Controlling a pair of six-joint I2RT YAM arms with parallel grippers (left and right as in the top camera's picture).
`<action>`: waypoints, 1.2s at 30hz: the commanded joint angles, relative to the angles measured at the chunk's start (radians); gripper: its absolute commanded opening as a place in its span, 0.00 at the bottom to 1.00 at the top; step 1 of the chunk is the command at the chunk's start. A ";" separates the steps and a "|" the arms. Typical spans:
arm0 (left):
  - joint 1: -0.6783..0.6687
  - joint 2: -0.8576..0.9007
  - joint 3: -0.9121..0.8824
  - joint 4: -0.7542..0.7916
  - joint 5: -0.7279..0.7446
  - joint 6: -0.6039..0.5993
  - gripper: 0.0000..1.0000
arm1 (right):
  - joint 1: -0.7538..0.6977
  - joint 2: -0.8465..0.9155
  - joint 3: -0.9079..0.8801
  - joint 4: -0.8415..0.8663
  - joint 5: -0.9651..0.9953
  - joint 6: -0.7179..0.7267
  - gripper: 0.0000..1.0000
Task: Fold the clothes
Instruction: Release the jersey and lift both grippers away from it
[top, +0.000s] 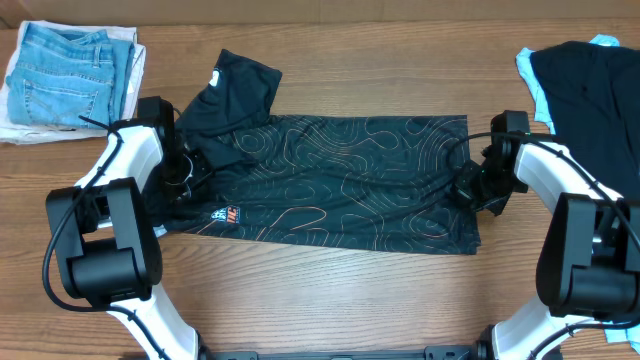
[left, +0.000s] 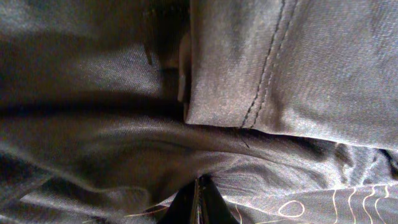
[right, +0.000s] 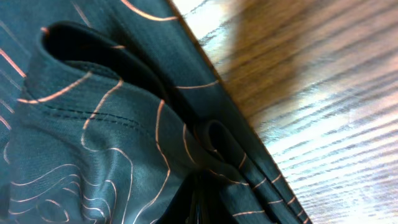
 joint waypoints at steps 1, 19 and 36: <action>0.010 0.046 -0.011 0.015 -0.080 0.003 0.05 | -0.002 0.009 -0.006 -0.007 0.050 0.037 0.04; 0.042 0.012 0.155 -0.040 -0.071 -0.015 0.09 | -0.003 0.009 0.065 -0.090 0.246 0.139 0.04; -0.048 -0.026 0.505 -0.082 0.098 0.040 1.00 | -0.003 0.009 0.454 -0.165 0.114 -0.002 1.00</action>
